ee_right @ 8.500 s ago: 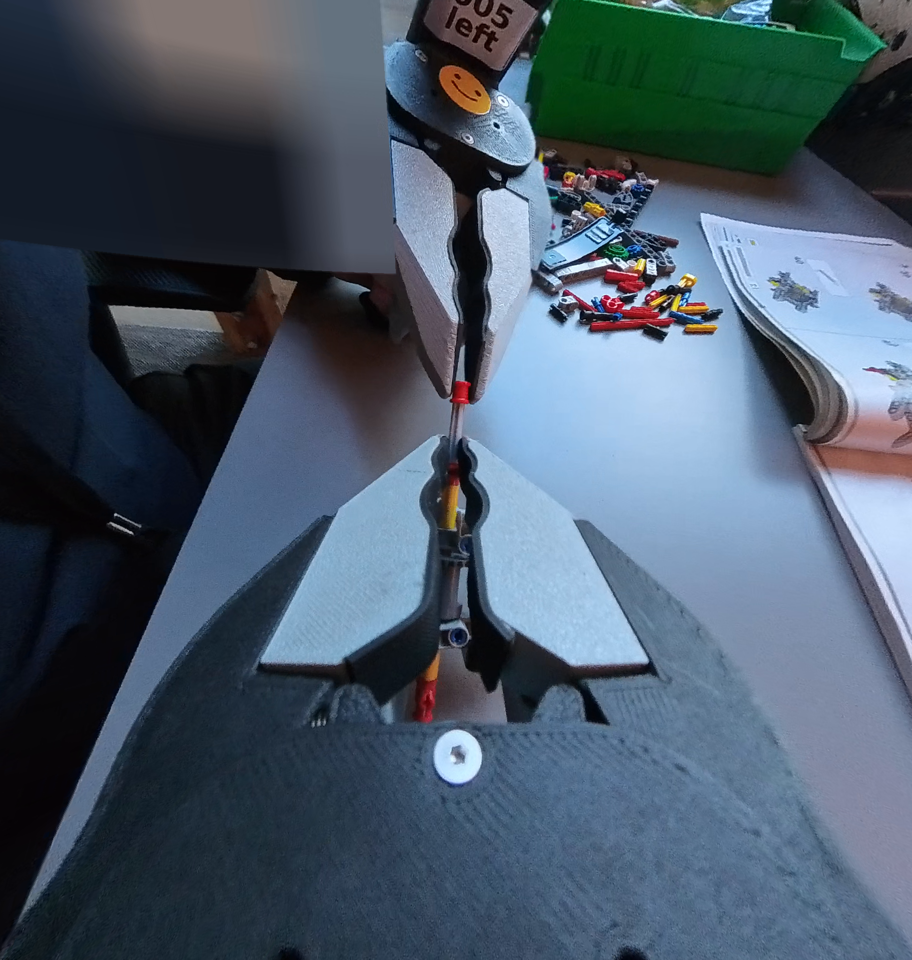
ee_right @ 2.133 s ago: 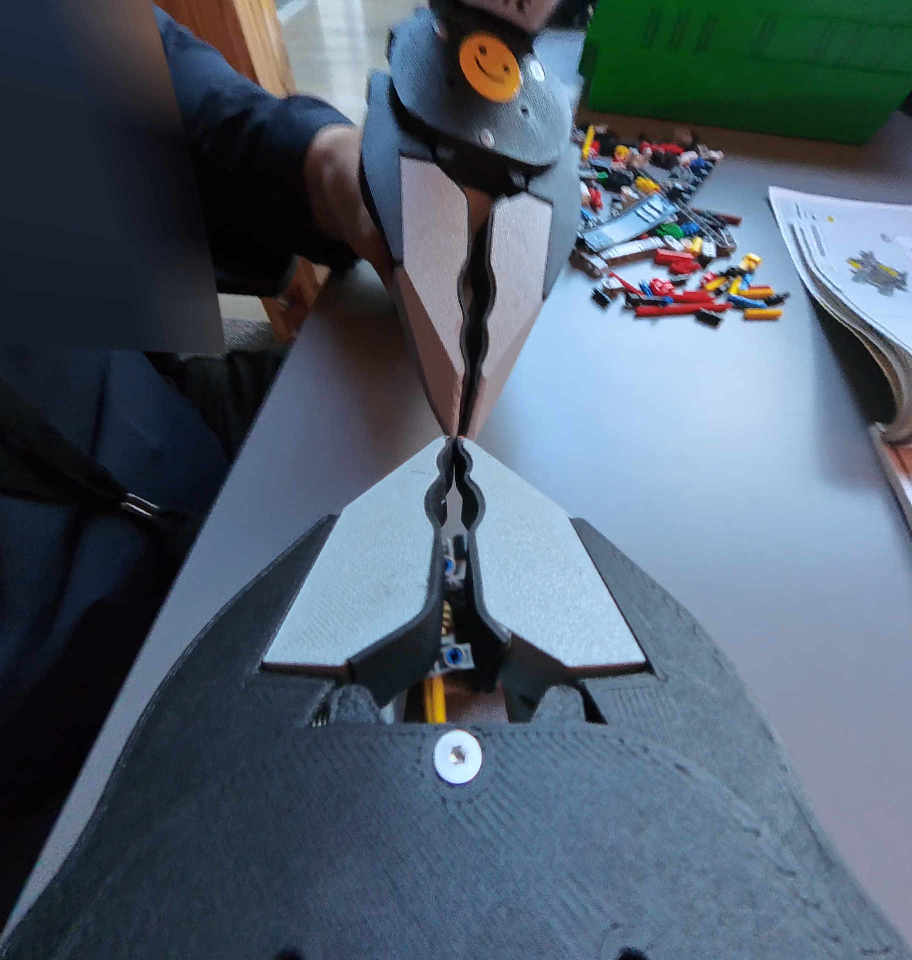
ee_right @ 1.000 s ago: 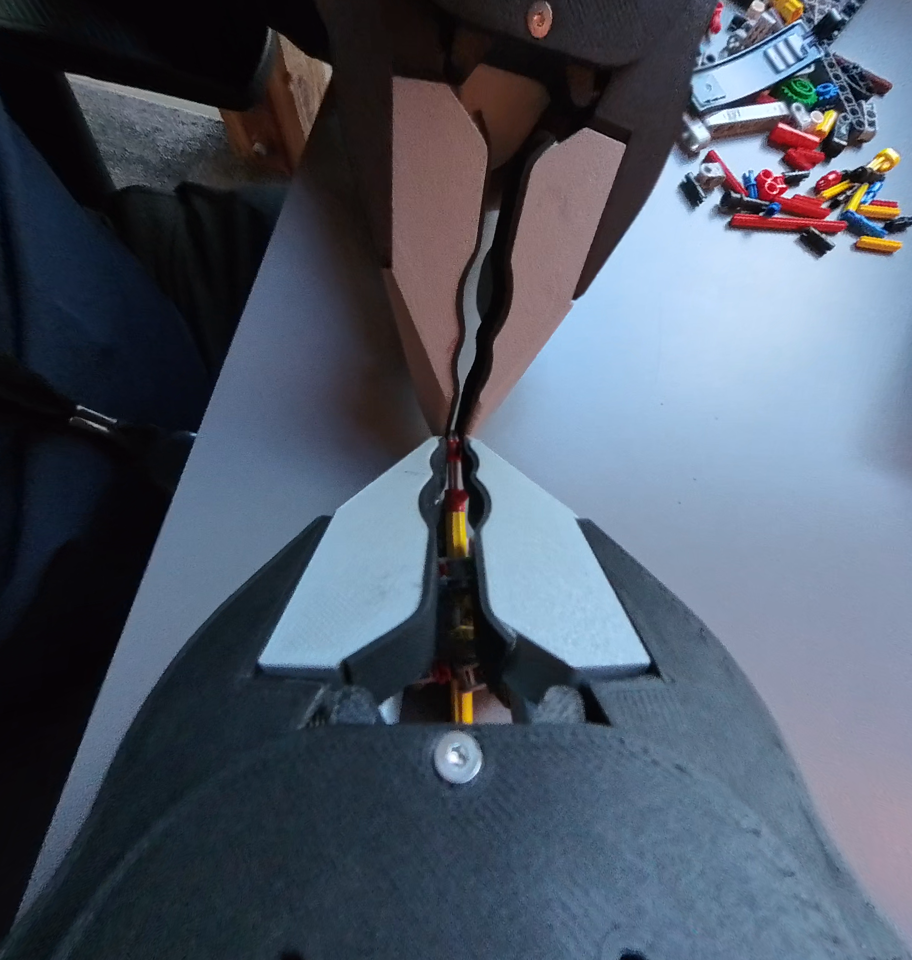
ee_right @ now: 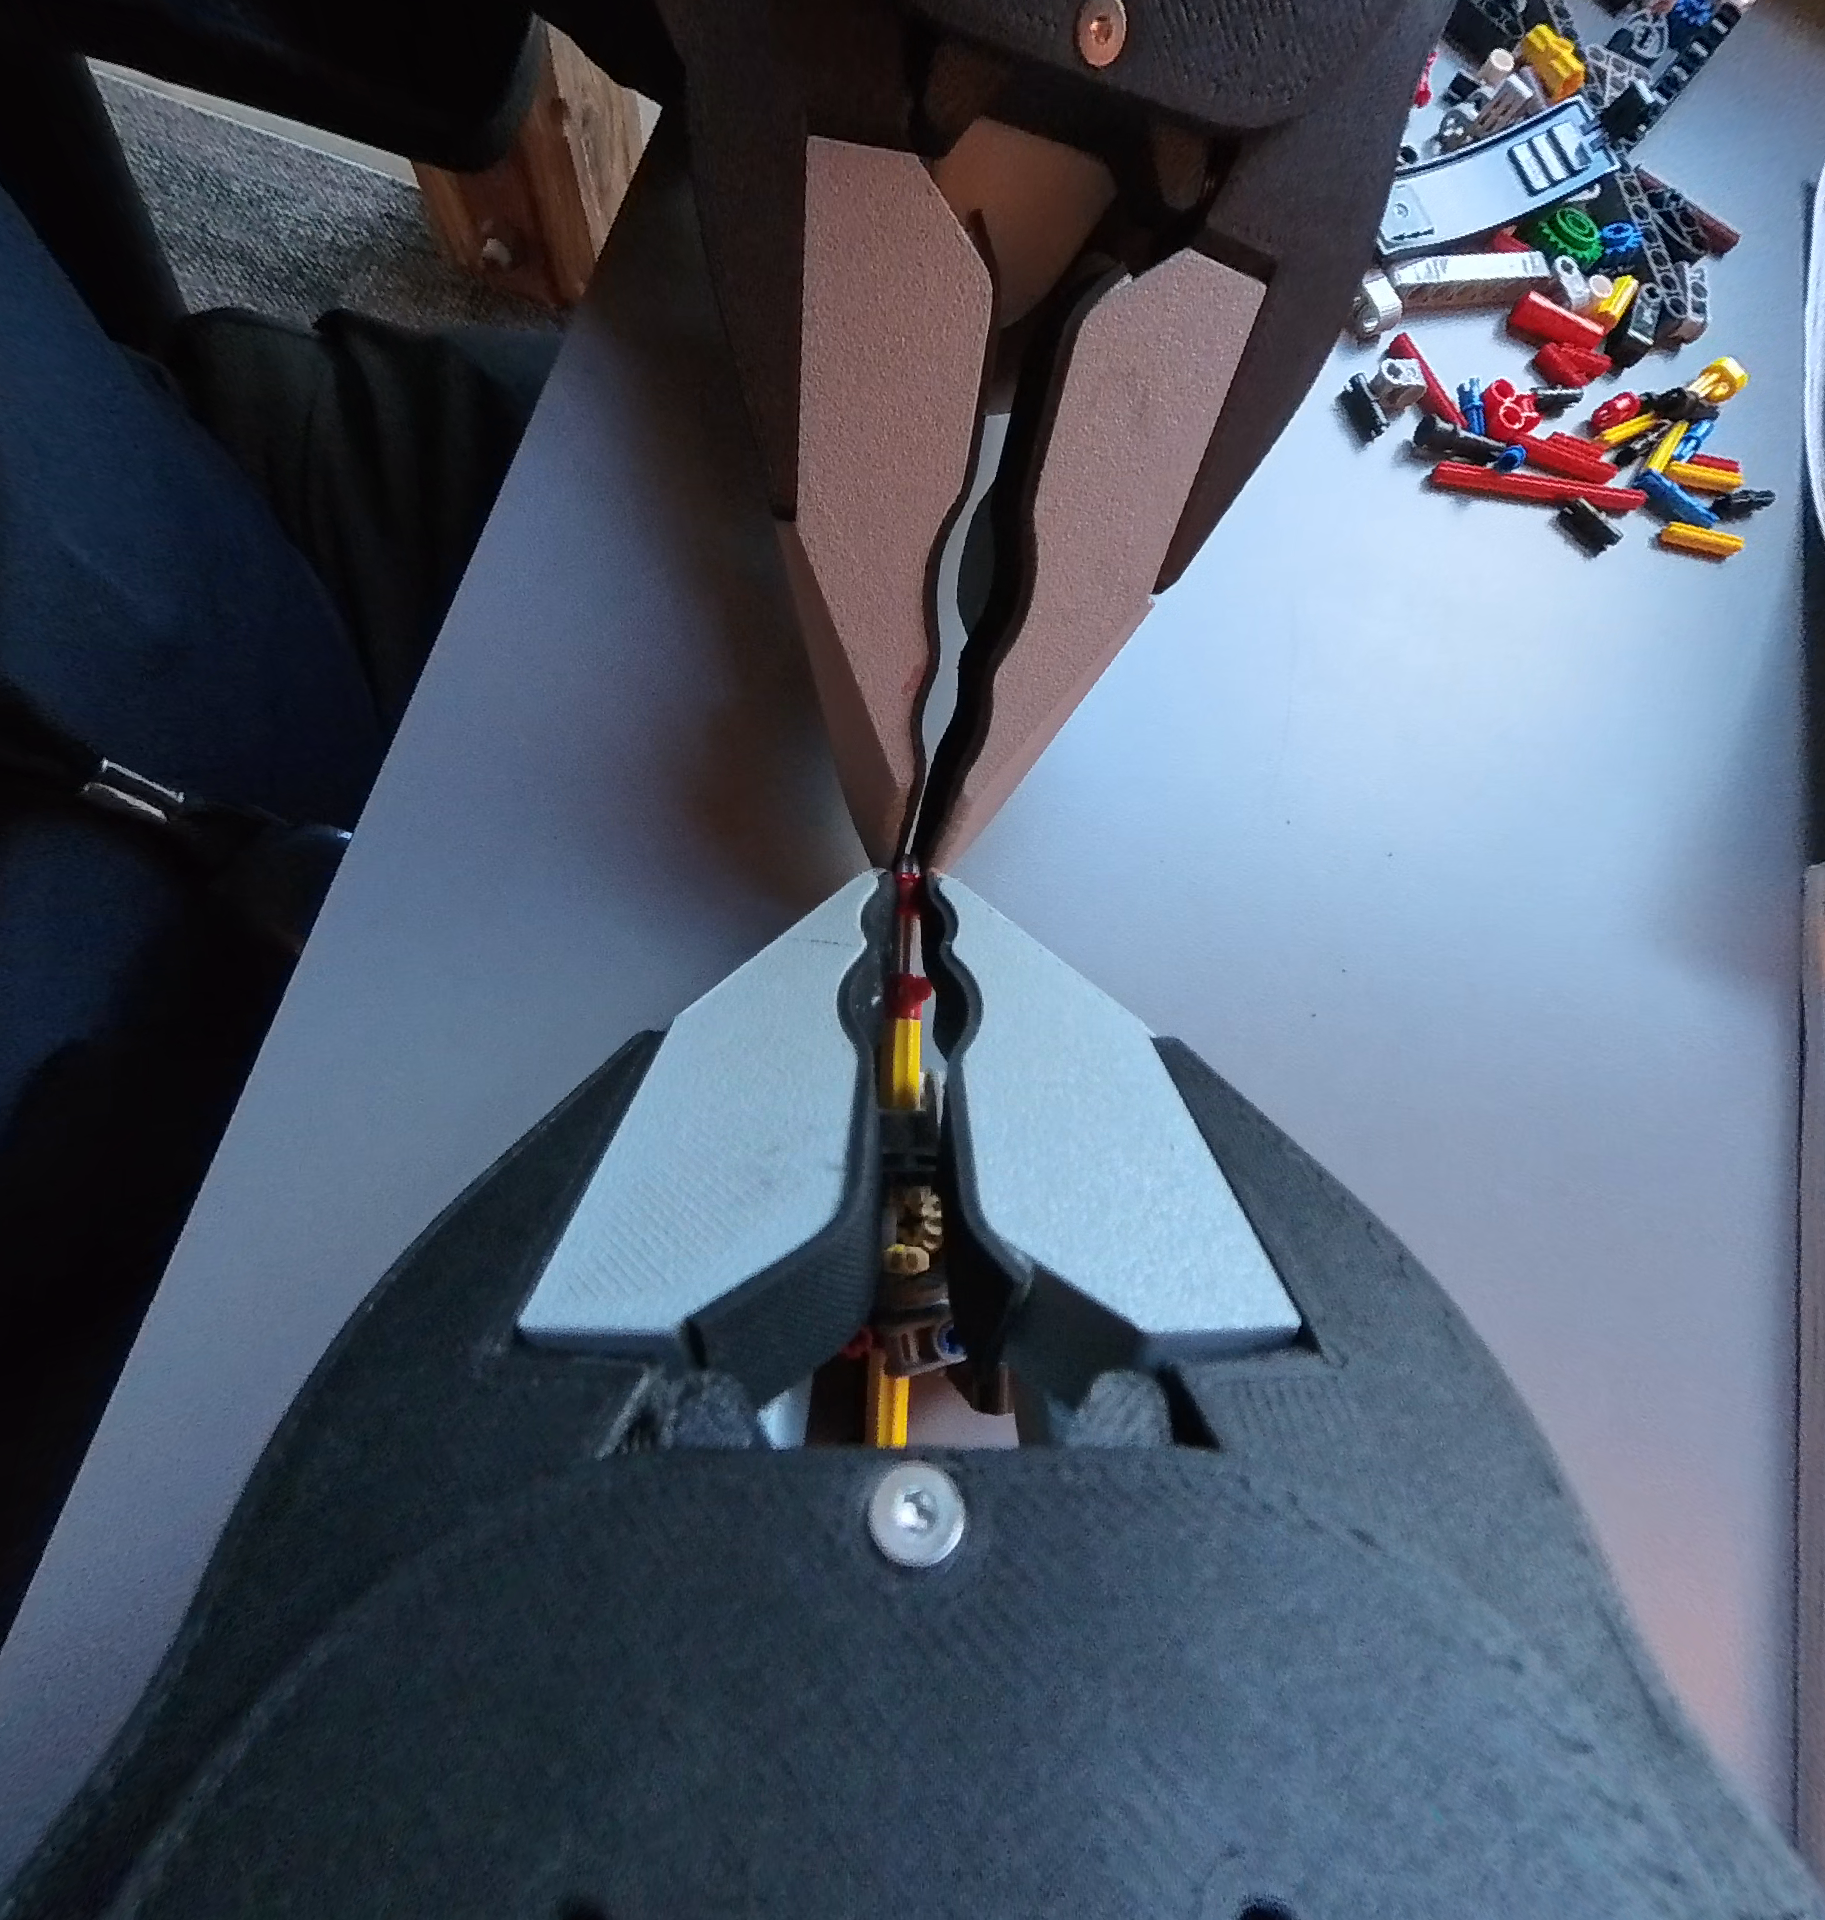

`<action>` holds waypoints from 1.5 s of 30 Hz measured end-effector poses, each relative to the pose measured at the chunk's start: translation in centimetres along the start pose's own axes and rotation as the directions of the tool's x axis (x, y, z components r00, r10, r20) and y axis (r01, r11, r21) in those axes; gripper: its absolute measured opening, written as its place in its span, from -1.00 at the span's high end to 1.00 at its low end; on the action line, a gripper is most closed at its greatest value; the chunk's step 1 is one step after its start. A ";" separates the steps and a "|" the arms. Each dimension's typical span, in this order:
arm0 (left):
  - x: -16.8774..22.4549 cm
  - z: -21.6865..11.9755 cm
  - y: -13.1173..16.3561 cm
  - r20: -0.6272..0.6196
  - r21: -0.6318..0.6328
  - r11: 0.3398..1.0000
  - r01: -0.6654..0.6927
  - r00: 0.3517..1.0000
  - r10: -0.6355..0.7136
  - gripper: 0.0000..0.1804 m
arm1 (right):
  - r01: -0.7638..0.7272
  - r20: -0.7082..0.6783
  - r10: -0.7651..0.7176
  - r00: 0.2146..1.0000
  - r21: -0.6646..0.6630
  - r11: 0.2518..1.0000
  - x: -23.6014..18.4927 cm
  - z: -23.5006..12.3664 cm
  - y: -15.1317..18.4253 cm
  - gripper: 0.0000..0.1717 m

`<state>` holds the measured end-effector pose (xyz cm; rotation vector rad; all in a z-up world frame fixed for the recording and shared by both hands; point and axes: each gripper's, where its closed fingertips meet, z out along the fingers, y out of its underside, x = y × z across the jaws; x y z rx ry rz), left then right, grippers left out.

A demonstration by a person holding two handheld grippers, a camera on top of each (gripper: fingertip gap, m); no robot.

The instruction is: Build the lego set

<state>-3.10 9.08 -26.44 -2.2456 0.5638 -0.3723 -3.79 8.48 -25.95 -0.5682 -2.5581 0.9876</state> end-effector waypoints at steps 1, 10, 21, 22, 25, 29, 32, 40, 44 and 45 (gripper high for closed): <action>0.0 0.0 0.0 0.001 0.003 1.000 0.000 1.000 0.000 0.99 | -0.003 0.001 0.003 1.000 0.003 1.000 0.0 0.0 0.0 0.98; 0.1 -0.1 -0.2 -0.028 0.017 0.999 0.028 0.999 -0.028 0.96 | -0.022 0.011 0.022 1.000 0.034 0.999 0.0 -0.1 -0.2 0.98; -0.2 -0.3 0.0 -0.015 0.016 1.000 0.026 1.000 -0.026 0.99 | -0.018 -0.009 0.018 1.000 -0.078 0.997 0.3 -0.7 1.6 0.77; -0.3 -0.3 0.0 -0.013 0.013 1.000 0.022 1.000 -0.022 0.99 | -0.014 -0.005 0.014 1.000 -0.084 0.996 0.3 -0.8 1.7 0.81; -0.2 -0.2 0.1 -0.015 0.005 1.000 0.015 1.000 -0.015 0.99 | -0.023 0.039 0.027 0.999 -0.095 0.995 -0.2 -1.0 1.7 0.92; -0.3 -0.2 0.1 -0.006 0.000 1.000 0.003 1.000 -0.003 0.99 | -0.028 0.047 0.035 0.998 -0.152 0.988 0.1 -1.5 1.8 0.91; 0.0 -0.3 -0.2 -0.018 0.018 1.000 0.009 1.000 -0.009 0.99 | -0.020 0.089 0.043 0.995 -0.244 0.970 -0.2 -1.9 1.9 0.93; 0.3 -0.5 0.3 -0.012 0.011 1.000 0.016 1.000 -0.016 0.99 | 0.008 0.103 0.035 0.994 -0.390 0.921 -0.7 -1.5 2.0 0.95; 0.2 -0.7 0.5 0.000 0.008 1.000 0.015 1.000 -0.015 0.99 | -0.016 0.092 0.052 0.994 -0.358 0.934 -0.7 -1.3 1.8 0.96; 0.2 -0.7 0.5 0.001 0.007 1.000 0.010 1.000 -0.010 0.99 | -0.018 0.087 0.052 0.995 -0.349 0.937 -0.7 -1.3 1.8 0.95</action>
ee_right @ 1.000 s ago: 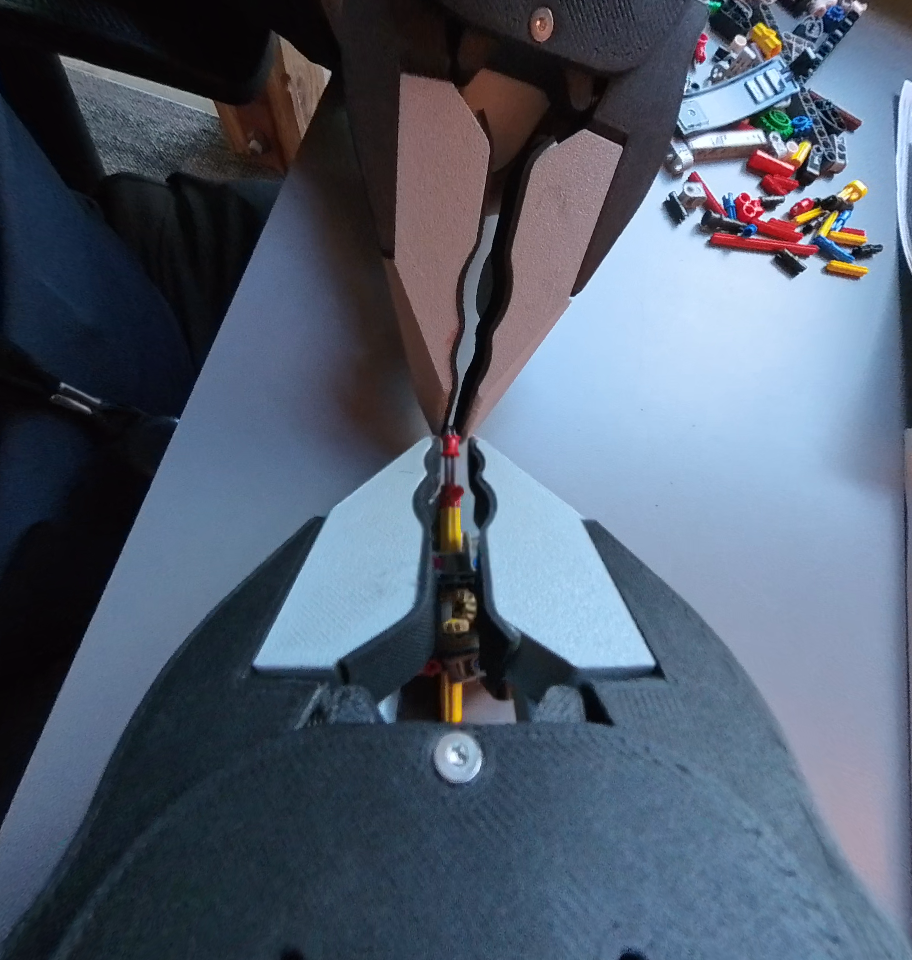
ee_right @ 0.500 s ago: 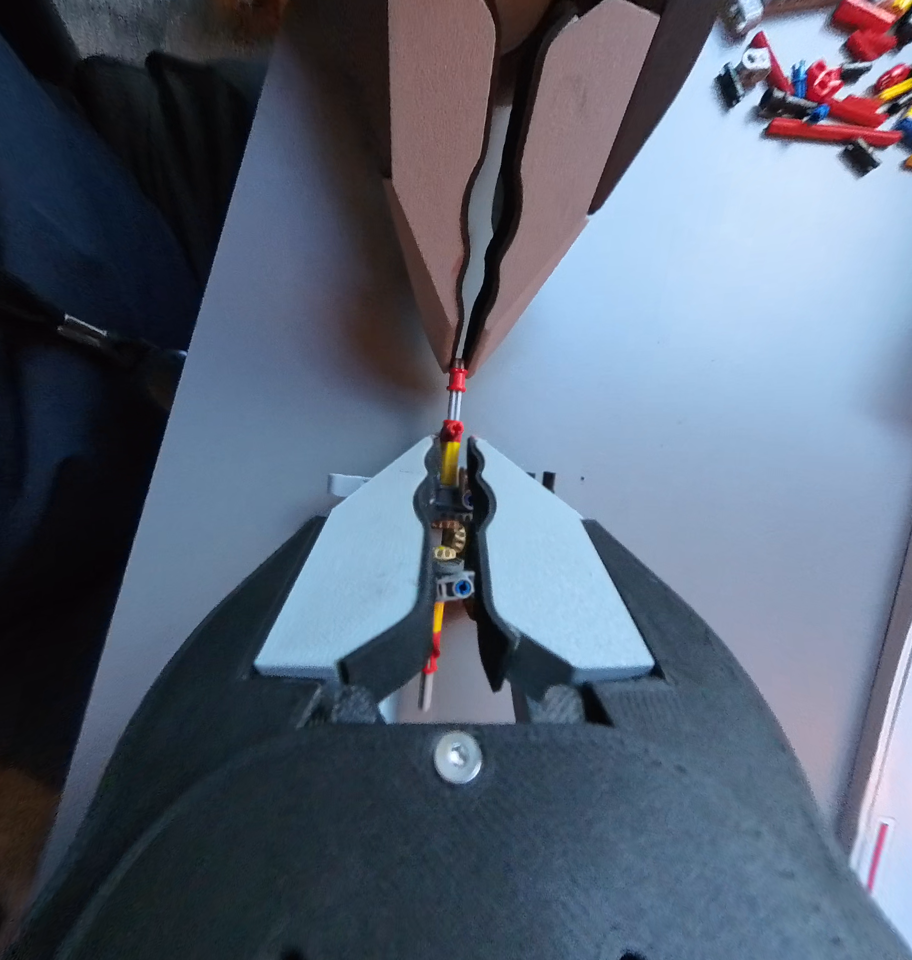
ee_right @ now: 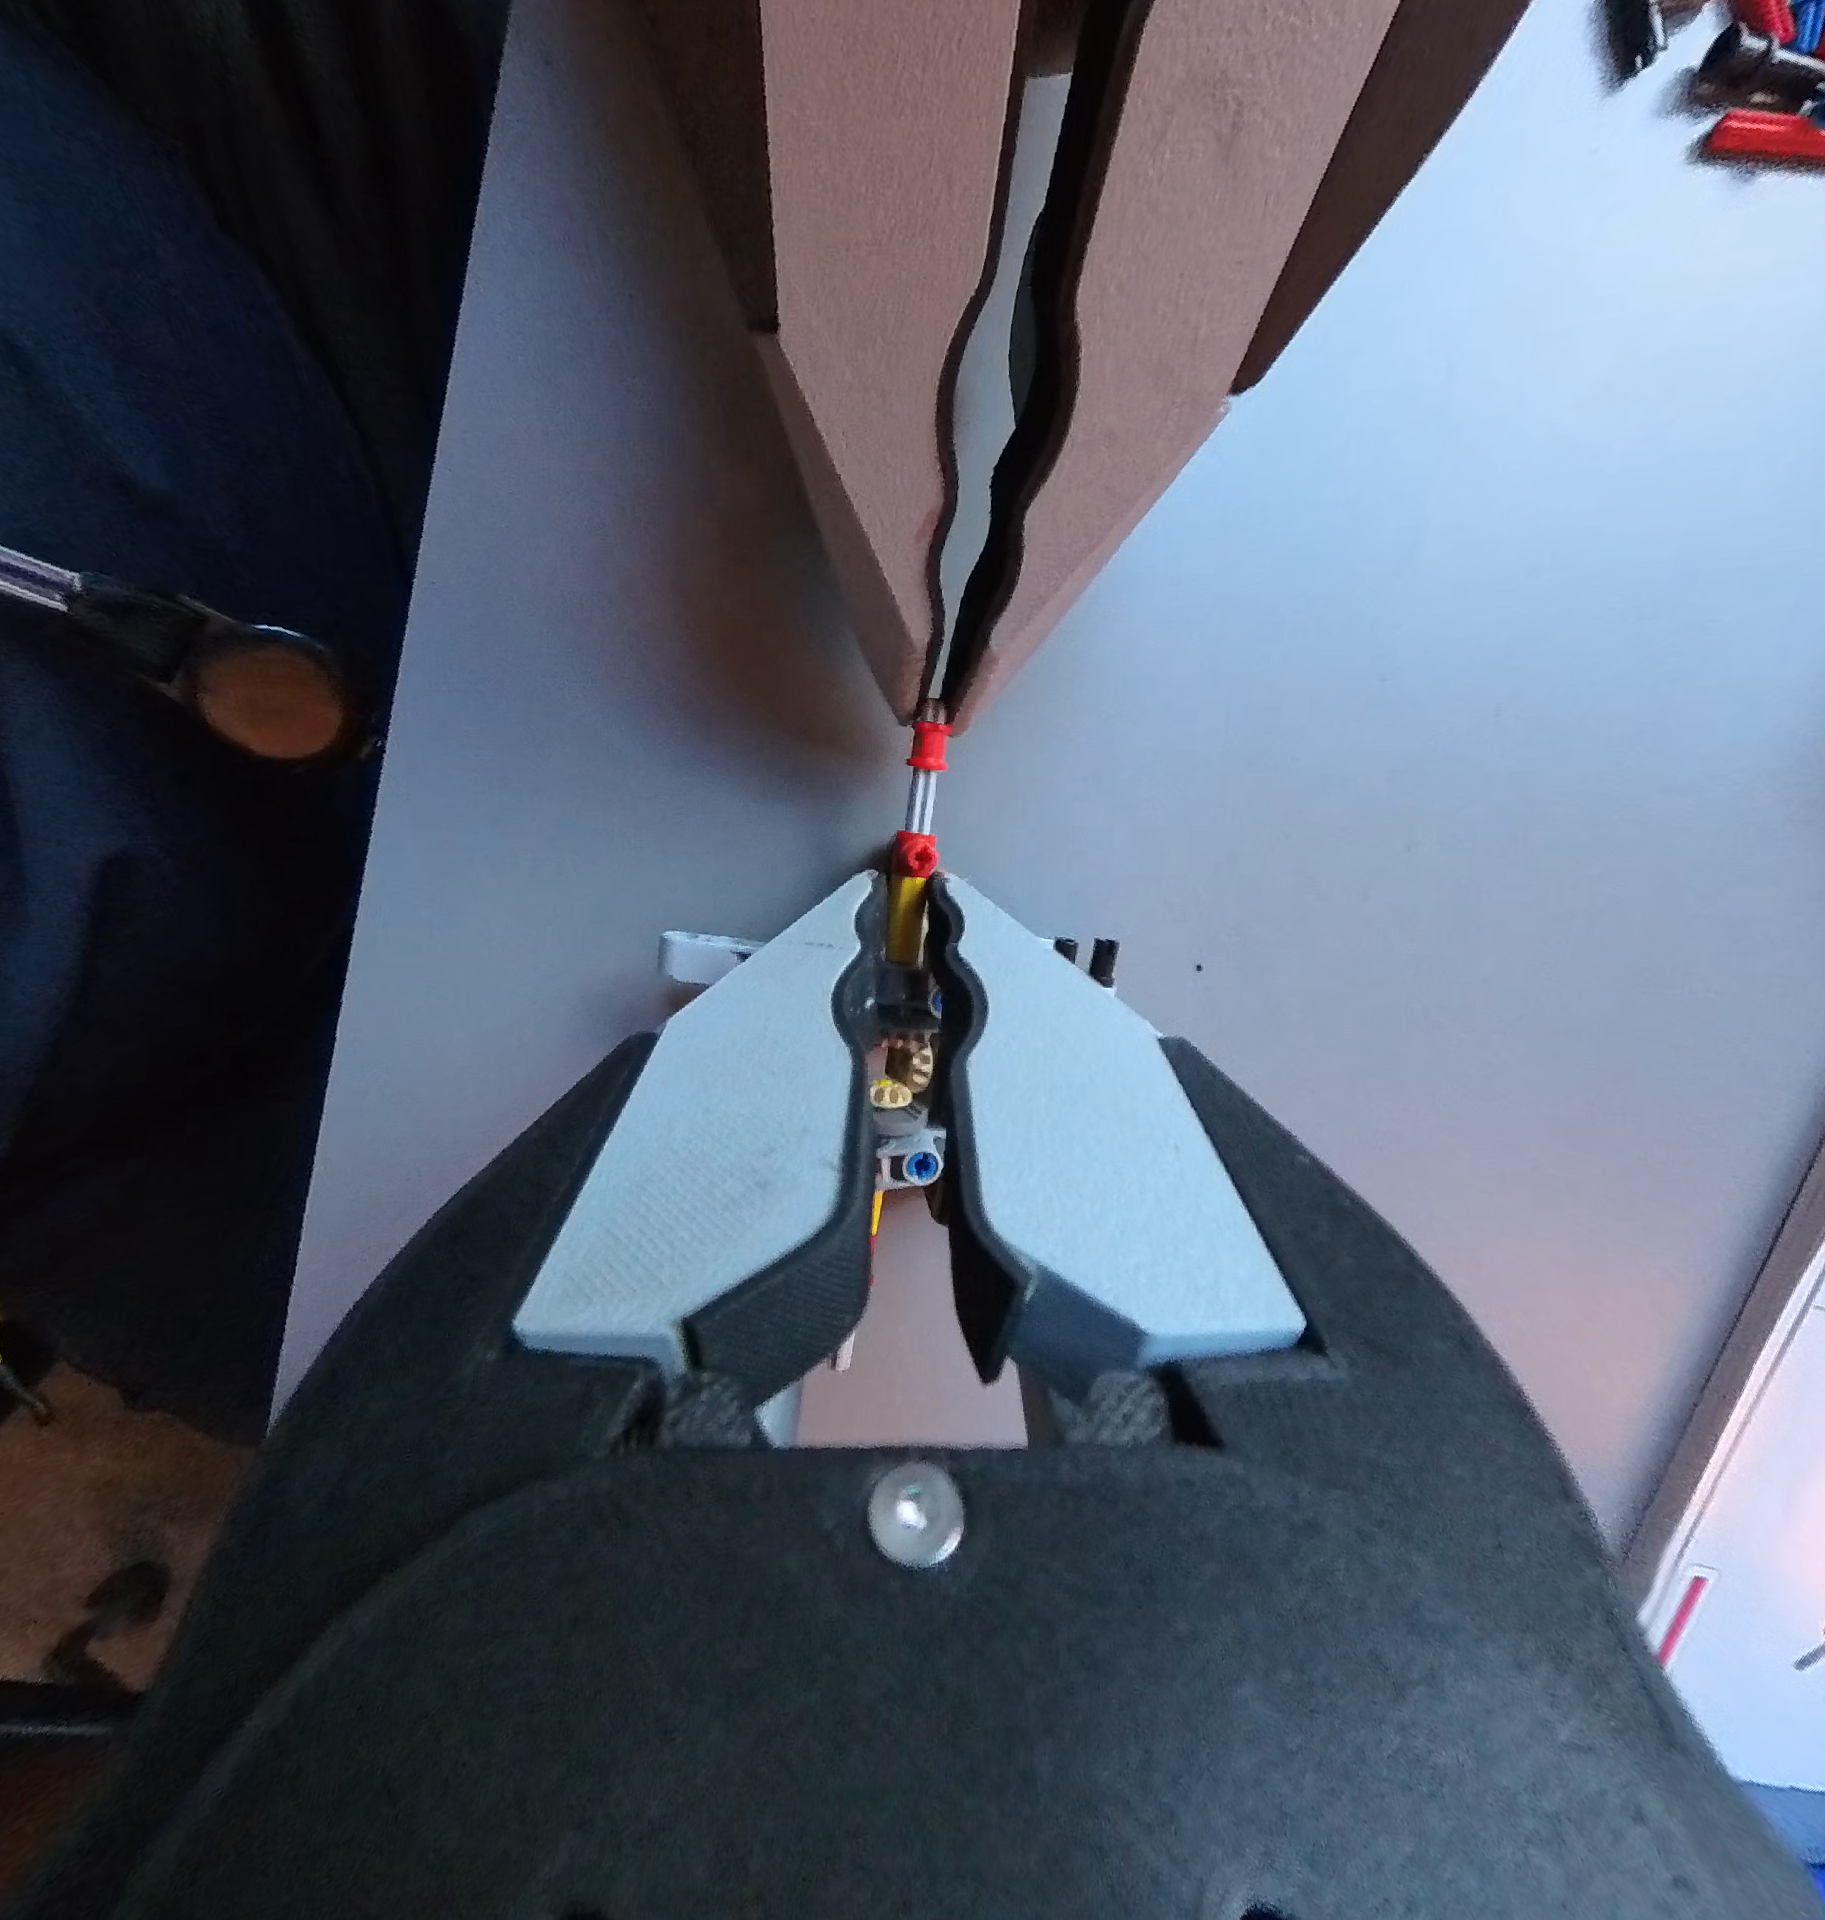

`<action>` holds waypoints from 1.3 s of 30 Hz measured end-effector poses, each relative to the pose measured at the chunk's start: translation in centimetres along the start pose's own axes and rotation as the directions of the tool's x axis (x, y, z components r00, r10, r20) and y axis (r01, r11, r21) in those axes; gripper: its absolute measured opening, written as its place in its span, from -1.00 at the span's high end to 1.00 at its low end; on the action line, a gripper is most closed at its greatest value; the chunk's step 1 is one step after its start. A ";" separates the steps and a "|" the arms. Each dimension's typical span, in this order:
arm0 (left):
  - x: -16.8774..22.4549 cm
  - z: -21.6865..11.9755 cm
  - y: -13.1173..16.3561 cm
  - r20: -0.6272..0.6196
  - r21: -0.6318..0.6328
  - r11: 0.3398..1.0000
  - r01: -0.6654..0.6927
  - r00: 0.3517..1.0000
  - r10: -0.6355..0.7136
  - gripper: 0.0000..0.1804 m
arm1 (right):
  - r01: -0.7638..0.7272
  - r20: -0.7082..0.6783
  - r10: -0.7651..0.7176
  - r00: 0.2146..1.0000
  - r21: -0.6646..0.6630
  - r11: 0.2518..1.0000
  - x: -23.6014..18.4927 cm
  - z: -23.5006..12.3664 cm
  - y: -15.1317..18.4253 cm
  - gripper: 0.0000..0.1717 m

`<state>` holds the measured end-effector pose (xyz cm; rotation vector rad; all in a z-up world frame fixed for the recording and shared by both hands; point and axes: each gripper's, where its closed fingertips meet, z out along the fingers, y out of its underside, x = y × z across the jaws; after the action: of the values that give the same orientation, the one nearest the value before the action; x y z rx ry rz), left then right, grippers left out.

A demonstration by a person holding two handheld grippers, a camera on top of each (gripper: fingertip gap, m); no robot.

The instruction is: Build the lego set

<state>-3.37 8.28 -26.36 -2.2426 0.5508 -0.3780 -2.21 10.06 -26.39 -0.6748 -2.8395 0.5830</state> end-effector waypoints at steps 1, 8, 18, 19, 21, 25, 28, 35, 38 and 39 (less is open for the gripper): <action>0.0 0.0 0.0 -0.003 -0.003 1.000 -0.003 1.000 0.003 0.99 | 0.000 -0.003 0.000 1.000 0.007 1.000 0.0 0.0 0.0 0.95; 0.1 -0.3 -0.3 -0.081 0.025 0.996 0.084 0.993 -0.081 0.89 | 0.000 0.010 -0.001 1.000 0.055 0.998 0.1 0.0 -0.1 0.96; -0.1 0.1 -0.7 -0.082 0.027 0.998 0.062 0.995 -0.060 0.95 | 0.025 0.023 -0.027 0.999 0.108 0.994 0.2 0.1 -0.3 0.96; -0.1 0.1 -0.7 -0.082 0.026 0.998 0.058 0.995 -0.056 0.95 | 0.027 0.021 -0.030 0.999 0.111 0.993 0.2 0.1 -0.3 0.96; -0.2 0.1 -0.7 -0.071 0.024 0.999 0.039 0.997 -0.037 0.96 | 0.028 0.018 -0.030 0.999 0.118 0.993 0.3 0.1 -0.3 0.96; -0.5 0.2 -0.6 -0.030 0.012 1.000 0.005 1.000 -0.004 0.96 | 0.022 0.004 -0.023 1.000 0.139 0.990 0.5 0.2 -0.4 0.96; -0.6 0.4 -0.6 -0.029 0.006 1.000 0.009 1.000 -0.009 0.97 | 0.017 -0.004 -0.017 1.000 0.154 0.988 0.7 0.2 -0.4 0.96; -0.8 0.9 -1.4 -0.036 0.028 0.999 0.046 0.998 -0.045 0.97 | 0.023 -0.012 -0.021 1.000 0.166 0.986 1.0 0.3 -0.7 0.96; -1.1 0.6 -1.4 -0.032 0.039 0.998 0.055 0.998 -0.054 0.94 | 0.002 -0.009 0.000 1.000 0.201 0.980 1.4 0.2 -0.8 0.96; -1.0 0.5 -1.3 -0.048 0.033 0.997 0.065 0.997 -0.063 0.88 | 0.004 -0.017 0.000 1.000 0.207 0.978 1.5 0.2 -0.8 0.96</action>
<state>-3.71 9.84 -25.79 -2.2264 0.4944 -0.4708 -3.94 10.01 -26.13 -0.6358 -2.7117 0.8541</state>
